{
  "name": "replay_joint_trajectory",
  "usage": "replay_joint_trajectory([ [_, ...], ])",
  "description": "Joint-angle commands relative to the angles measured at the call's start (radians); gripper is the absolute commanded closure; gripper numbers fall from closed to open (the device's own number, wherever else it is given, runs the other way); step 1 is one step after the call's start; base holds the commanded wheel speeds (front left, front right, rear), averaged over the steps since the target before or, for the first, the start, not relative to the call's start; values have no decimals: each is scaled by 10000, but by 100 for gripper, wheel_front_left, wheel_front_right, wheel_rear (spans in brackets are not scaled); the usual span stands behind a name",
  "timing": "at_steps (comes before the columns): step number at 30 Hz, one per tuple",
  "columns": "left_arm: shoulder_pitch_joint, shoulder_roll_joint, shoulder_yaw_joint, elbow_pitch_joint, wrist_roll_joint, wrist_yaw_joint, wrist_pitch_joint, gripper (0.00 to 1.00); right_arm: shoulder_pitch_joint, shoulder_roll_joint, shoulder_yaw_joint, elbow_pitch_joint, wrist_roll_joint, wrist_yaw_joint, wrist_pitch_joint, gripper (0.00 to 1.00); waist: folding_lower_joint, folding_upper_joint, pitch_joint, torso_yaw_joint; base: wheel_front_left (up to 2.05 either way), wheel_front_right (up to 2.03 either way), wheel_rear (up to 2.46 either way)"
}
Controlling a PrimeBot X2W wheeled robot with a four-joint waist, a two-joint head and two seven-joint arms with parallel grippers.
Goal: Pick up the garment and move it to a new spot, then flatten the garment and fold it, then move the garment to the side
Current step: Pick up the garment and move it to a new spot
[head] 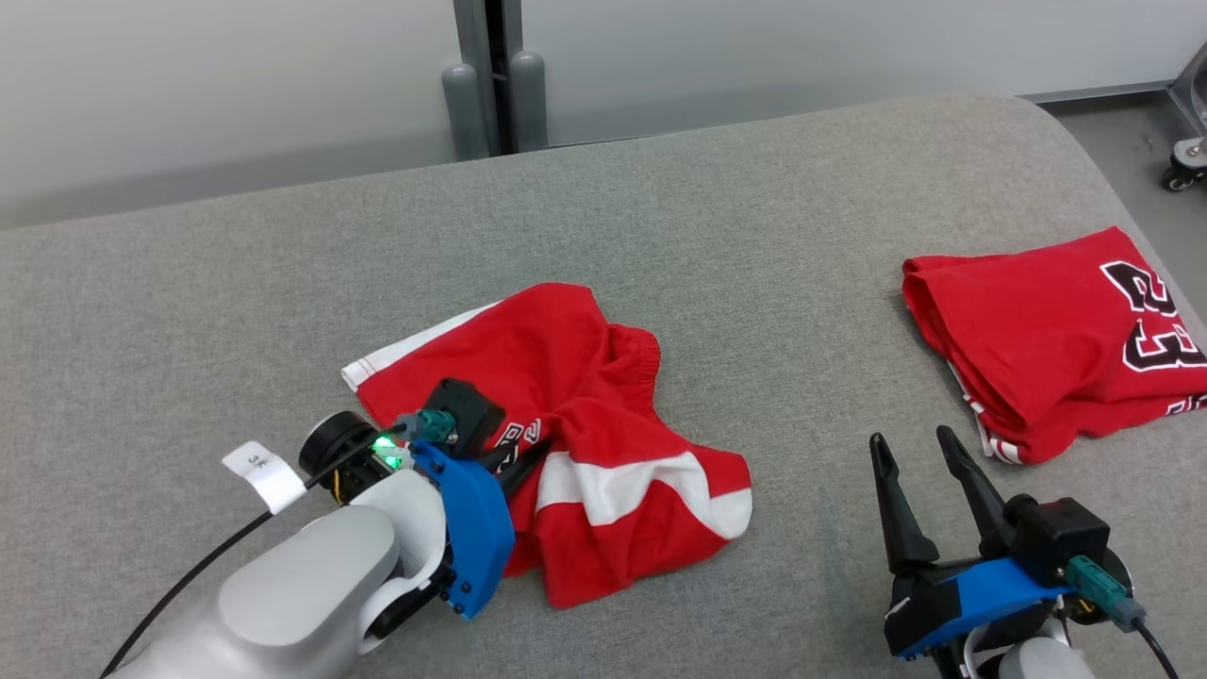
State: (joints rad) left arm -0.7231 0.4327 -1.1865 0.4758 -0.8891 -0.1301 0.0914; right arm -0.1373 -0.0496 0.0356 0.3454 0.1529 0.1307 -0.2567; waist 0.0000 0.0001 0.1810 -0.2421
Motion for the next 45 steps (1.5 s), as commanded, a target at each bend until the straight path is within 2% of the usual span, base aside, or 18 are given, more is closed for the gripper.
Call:
replay_joint_trajectory([
  [1, -123, -35, -200, 379, 265, -6, -161, 100, -118, -17, 37, 54, 42, 1, -53, 0, 0, -1, 69, 10, 0, 0, 0],
  [3, -339, -177, -441, 936, 593, -5, -464, 100, -190, -18, 60, 98, 48, 1, -71, 0, 0, -1, 147, 30, 0, 0, 0],
  [4, -355, -275, -469, 1172, 617, -5, -693, 83, -213, -17, 60, 132, 49, 1, -80, 0, 0, -1, 167, 53, 0, 0, 0],
  [5, -428, -381, -484, 1386, 657, -5, -945, 61, -220, -17, 59, 157, 40, 1, -82, 0, 0, -1, 185, 87, 0, 0, 0],
  [6, -520, -463, -521, 1587, 764, -5, -1155, 4, -223, -17, 56, 188, 40, 1, -83, 0, 0, -1, 186, 126, 0, 0, 0],
  [7, -612, -503, -551, 1805, 871, -5, -1354, 0, -230, -17, 50, 213, 46, 1, -87, 0, 0, -1, 176, 169, 0, 0, 0],
  [13, -814, -1077, -403, 2664, 978, -5, -2562, 0, -276, -20, -65, 260, -11, 1, -92, 0, 0, -1, 7, 517, 0, 0, 0],
  [19, -369, -1347, -164, 2776, 841, 163, -3274, 0, -109, -20, -305, 236, -136, 1, -94, 0, 0, -1, -262, 946, 0, 0, 0],
  [25, 484, -1202, 471, 2170, 571, 579, -3536, 0, 78, -18, -573, 178, -294, 1, -90, 0, 0, -1, -523, 1422, 0, 0, 0],
  [31, 1866, -791, 2022, 733, 409, 1276, -3570, 0, 195, -18, -756, 117, -398, 1, -91, 0, 0, -1, -785, 1822, 0, 0, 0],
  [35, 3074, -660, 3476, -374, 463, 1766, -3573, 0, 291, -21, -822, 70, -471, 1, -90, 0, 0, -1, -971, 2009, 0, 0, 0],
  [38, 4119, -764, 4542, -1075, 664, 2130, -3572, 0, 436, -20, -815, 36, -513, 1, -90, 0, 0, -1, -1133, 2103, 0, 0, 0],
  [45, 5961, -1090, 6346, -1958, 1325, 2514, -3568, 0, 801, -21, -641, -219, -565, 1, -90, 0, 0, -1, -1457, 2037, 0, 0, 0],
])
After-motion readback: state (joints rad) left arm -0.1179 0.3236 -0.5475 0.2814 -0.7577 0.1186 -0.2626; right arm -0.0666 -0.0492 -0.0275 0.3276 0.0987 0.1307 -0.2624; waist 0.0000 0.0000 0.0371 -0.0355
